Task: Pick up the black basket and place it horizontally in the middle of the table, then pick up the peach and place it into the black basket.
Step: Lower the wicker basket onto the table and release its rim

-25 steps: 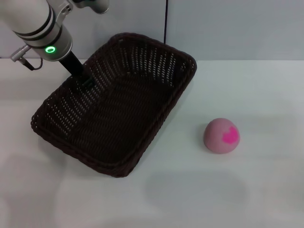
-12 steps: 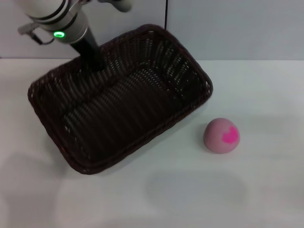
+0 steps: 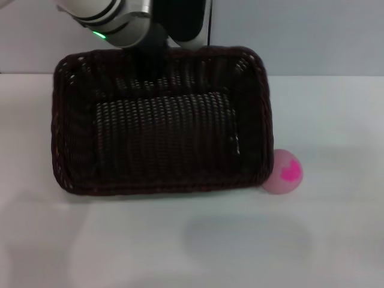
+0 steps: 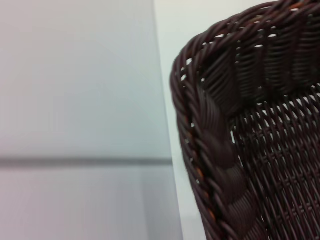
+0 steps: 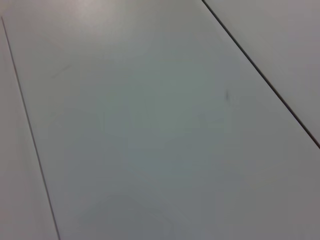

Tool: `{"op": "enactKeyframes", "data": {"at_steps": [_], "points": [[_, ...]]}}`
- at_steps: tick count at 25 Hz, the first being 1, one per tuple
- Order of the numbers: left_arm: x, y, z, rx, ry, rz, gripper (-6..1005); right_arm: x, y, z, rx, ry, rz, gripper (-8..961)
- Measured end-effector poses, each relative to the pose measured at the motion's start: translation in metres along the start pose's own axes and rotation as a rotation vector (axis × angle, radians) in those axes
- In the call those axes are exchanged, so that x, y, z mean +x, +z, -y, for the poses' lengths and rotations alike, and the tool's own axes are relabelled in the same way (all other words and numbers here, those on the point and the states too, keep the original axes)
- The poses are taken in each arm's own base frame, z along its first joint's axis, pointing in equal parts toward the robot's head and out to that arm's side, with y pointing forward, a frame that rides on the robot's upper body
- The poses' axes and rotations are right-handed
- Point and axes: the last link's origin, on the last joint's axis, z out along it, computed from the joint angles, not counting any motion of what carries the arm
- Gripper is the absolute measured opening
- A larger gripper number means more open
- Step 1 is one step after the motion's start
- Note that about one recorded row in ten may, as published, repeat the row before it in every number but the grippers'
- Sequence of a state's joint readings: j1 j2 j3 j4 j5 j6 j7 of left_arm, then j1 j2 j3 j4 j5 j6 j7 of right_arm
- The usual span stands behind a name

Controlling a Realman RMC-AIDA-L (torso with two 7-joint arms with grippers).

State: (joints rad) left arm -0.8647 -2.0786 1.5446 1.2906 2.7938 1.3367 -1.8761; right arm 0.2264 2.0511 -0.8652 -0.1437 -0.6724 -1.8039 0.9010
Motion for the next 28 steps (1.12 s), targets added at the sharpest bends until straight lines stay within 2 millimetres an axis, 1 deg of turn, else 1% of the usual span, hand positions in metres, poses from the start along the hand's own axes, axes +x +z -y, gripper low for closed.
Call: {"op": "enactKeyframes", "data": {"at_steps": [3, 8, 11, 17, 20, 24, 28], "points": [[0.01, -0.003, 0.0, 0.016, 0.063, -0.074, 297, 0.001, 0.0, -0.001, 0.0, 0.003, -0.001, 775], [0.018, -0.003, -0.003, 0.043, 0.116, -0.094, 298, 0.002, -0.001, -0.001, 0.003, 0.012, -0.004, 775], [0.017, 0.0, -0.004, 0.038, 0.108, -0.083, 298, 0.003, -0.001, -0.001, 0.008, 0.016, -0.008, 774], [0.003, 0.004, -0.01, 0.038, 0.058, -0.052, 292, 0.003, 0.0, -0.001, 0.007, 0.017, -0.008, 774], [-0.001, 0.006, -0.014, 0.043, 0.05, -0.036, 290, 0.003, 0.001, -0.001, 0.003, 0.019, -0.008, 774], [0.002, 0.007, -0.021, 0.06, 0.05, -0.036, 291, 0.004, 0.002, -0.001, 0.002, 0.02, -0.008, 774], [0.004, 0.006, -0.023, 0.075, 0.046, -0.042, 303, 0.004, 0.001, -0.001, 0.007, 0.022, -0.01, 774]]}}
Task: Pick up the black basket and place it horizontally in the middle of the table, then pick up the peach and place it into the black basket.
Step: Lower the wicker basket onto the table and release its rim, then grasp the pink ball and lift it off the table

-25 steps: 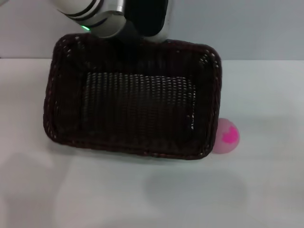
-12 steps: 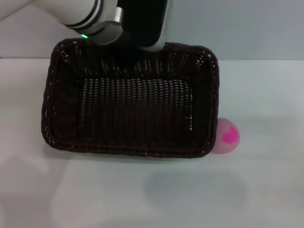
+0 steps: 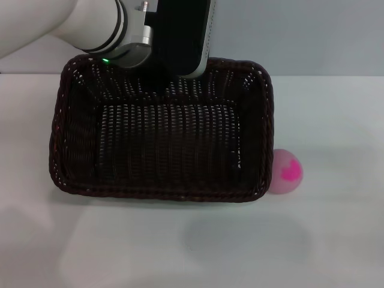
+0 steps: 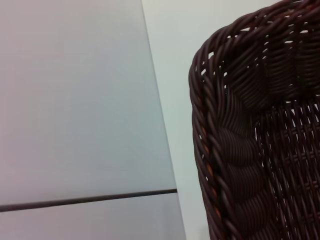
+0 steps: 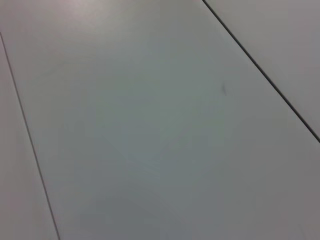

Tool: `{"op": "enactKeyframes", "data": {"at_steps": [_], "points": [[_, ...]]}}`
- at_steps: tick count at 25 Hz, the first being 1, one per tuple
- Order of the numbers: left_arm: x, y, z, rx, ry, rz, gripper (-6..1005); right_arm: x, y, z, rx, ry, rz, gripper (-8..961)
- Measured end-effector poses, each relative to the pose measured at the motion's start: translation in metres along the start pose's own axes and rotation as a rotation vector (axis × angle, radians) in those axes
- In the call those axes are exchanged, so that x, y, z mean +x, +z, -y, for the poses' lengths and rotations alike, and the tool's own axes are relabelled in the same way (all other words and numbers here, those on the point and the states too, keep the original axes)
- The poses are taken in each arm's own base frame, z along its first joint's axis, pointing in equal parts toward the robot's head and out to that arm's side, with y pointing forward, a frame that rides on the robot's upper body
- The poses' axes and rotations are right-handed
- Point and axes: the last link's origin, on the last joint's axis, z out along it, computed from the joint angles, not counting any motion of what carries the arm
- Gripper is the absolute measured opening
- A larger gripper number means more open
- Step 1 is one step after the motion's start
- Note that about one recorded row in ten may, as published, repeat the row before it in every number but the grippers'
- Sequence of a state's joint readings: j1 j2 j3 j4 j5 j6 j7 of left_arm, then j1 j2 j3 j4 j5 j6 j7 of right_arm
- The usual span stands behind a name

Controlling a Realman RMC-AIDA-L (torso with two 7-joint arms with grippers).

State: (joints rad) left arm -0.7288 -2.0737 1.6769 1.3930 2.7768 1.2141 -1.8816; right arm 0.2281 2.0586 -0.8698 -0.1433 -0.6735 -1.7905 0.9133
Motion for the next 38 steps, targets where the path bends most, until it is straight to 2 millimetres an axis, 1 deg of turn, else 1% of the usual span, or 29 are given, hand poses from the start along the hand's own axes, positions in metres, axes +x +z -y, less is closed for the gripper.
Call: {"op": "enactKeyframes", "data": {"at_steps": [9, 15, 20, 24, 26, 27, 28, 29, 30, 32, 33, 34, 35, 36, 37, 38], "points": [[0.003, 0.003, -0.009, 0.001, -0.005, -0.003, 355, -0.001, -0.001, 0.001, 0.003, 0.011, -0.003, 774], [-0.002, 0.005, -0.016, 0.013, 0.007, 0.026, 390, -0.002, -0.001, 0.002, 0.003, 0.018, -0.003, 774], [-0.004, 0.002, -0.016, 0.048, -0.008, 0.022, 562, -0.003, 0.0, 0.002, 0.0, 0.016, -0.003, 774], [-0.005, -0.007, -0.01, 0.112, -0.054, -0.009, 563, -0.005, -0.002, 0.003, -0.004, 0.009, -0.007, 774], [-0.009, -0.018, -0.004, 0.172, -0.123, -0.058, 563, -0.008, -0.003, 0.005, -0.015, -0.007, -0.018, 774], [-0.017, -0.03, 0.002, 0.234, -0.226, -0.12, 563, -0.016, -0.006, 0.008, -0.057, -0.047, -0.059, 774], [-0.017, -0.03, 0.002, 0.234, -0.226, -0.12, 562, -0.016, -0.006, 0.008, -0.057, -0.047, -0.059, 774], [-0.029, -0.041, 0.006, 0.287, -0.35, -0.189, 561, -0.027, -0.009, 0.012, -0.119, -0.085, -0.13, 775], [-0.029, -0.041, 0.006, 0.287, -0.35, -0.189, 560, -0.027, -0.009, 0.012, -0.119, -0.085, -0.13, 775], [-0.047, -0.051, 0.005, 0.346, -0.507, -0.28, 557, -0.04, -0.008, 0.02, -0.162, -0.076, -0.225, 775], [-0.055, -0.055, 0.004, 0.373, -0.584, -0.328, 556, -0.046, -0.006, 0.024, -0.173, -0.069, -0.27, 775], [-0.062, -0.056, 0.001, 0.396, -0.642, -0.36, 556, -0.054, 0.0, 0.032, -0.196, -0.035, -0.4, 775], [-0.071, -0.058, -0.004, 0.428, -0.727, -0.407, 556, -0.054, 0.0, 0.032, -0.196, -0.035, -0.4, 775], [-0.076, -0.058, -0.01, 0.445, -0.789, -0.452, 556, -0.056, 0.002, 0.034, -0.208, -0.01, -0.477, 775], [-0.084, -0.058, -0.02, 0.465, -0.871, -0.512, 557, -0.058, 0.007, 0.036, -0.223, 0.005, -0.545, 775], [-0.086, -0.059, -0.024, 0.47, -0.903, -0.536, 557, -0.06, 0.012, 0.037, -0.232, 0.017, -0.62, 774]]}}
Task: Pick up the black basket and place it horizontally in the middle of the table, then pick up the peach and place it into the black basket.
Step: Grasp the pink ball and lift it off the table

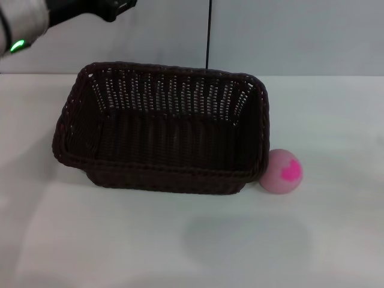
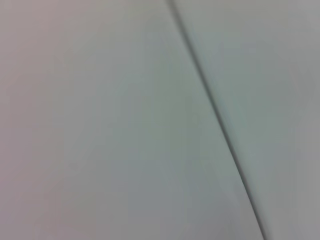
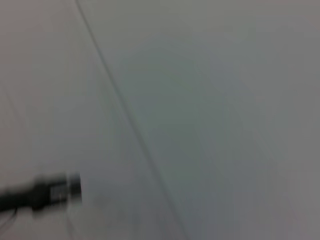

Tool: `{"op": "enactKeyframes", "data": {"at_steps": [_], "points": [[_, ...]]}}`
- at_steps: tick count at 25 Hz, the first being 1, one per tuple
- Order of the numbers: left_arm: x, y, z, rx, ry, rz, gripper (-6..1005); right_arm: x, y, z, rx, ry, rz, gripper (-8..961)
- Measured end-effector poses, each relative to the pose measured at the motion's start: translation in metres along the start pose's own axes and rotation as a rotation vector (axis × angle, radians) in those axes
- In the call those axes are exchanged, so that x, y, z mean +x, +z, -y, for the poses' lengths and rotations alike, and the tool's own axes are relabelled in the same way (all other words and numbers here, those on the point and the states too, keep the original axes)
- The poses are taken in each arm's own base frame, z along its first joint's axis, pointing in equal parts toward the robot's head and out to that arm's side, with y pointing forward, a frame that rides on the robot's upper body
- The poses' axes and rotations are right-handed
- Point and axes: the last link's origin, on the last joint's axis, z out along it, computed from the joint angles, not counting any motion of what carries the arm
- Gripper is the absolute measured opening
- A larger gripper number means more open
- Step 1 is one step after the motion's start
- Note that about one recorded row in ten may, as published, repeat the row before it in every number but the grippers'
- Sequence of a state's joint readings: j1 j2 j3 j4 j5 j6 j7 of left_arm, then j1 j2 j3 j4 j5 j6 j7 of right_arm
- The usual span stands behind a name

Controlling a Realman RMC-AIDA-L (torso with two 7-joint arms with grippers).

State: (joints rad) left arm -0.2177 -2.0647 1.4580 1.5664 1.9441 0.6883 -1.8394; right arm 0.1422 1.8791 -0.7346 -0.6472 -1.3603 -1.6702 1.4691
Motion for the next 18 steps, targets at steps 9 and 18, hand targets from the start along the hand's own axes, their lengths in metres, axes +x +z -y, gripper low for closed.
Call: {"op": "enactKeyframes", "data": {"at_steps": [9, 18], "points": [[-0.067, -0.047, -0.017, -0.047, -0.376, -0.284, 558, -0.029, 0.067, -0.003, 0.027, 0.017, -0.578, 775], [-0.109, -0.082, -0.027, -0.012, -0.485, -0.441, 560, -0.006, 0.137, -0.02, -0.069, 0.071, -0.769, 773]]}}
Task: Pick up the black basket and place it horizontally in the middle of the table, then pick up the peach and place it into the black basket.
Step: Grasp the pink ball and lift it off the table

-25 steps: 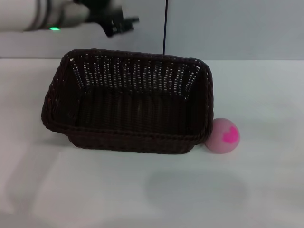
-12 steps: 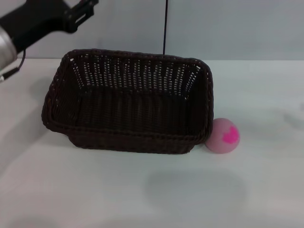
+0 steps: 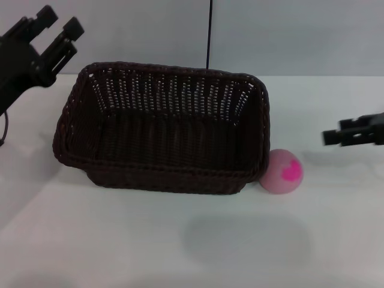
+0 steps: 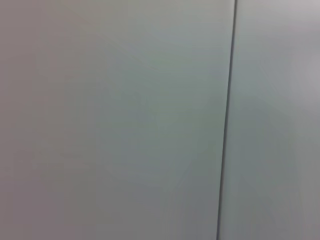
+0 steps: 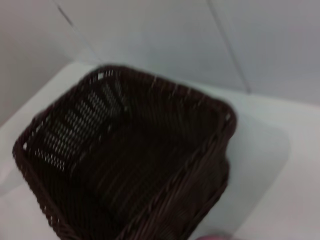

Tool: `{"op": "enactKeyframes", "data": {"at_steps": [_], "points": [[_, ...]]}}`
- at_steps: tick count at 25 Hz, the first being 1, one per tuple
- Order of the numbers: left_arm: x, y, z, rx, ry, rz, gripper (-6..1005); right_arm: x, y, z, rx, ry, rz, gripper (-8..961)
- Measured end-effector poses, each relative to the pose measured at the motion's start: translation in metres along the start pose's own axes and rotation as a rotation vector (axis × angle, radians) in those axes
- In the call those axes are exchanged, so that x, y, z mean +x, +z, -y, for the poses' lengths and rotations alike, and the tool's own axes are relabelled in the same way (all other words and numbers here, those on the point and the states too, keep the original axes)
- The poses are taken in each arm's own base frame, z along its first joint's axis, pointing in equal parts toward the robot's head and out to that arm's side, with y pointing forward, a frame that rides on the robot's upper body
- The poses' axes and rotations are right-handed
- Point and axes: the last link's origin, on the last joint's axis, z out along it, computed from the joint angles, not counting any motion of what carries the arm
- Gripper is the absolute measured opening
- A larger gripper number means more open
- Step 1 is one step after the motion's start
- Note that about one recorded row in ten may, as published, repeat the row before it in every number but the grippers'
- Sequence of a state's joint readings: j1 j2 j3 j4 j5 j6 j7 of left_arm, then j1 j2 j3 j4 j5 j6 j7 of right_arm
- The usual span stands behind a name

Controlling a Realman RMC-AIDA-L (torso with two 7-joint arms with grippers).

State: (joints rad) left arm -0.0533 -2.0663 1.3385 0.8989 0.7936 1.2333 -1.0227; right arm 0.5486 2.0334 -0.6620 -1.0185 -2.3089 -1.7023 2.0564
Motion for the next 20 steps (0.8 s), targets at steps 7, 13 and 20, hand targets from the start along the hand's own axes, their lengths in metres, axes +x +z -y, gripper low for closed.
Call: {"op": "enactKeyframes", "data": {"at_steps": [7, 13, 20], "points": [[-0.009, -0.016, -0.002, 0.019, 0.002, 0.009, 561, 0.0, 0.04, -0.004, -0.022, 0.021, -0.101, 771], [-0.011, -0.016, -0.001, 0.027, -0.003, 0.017, 562, 0.002, 0.06, -0.003, 0.018, 0.023, -0.167, 769], [-0.013, -0.012, 0.0, 0.023, -0.01, 0.018, 563, 0.005, 0.068, -0.001, 0.022, 0.04, -0.17, 698]]}}
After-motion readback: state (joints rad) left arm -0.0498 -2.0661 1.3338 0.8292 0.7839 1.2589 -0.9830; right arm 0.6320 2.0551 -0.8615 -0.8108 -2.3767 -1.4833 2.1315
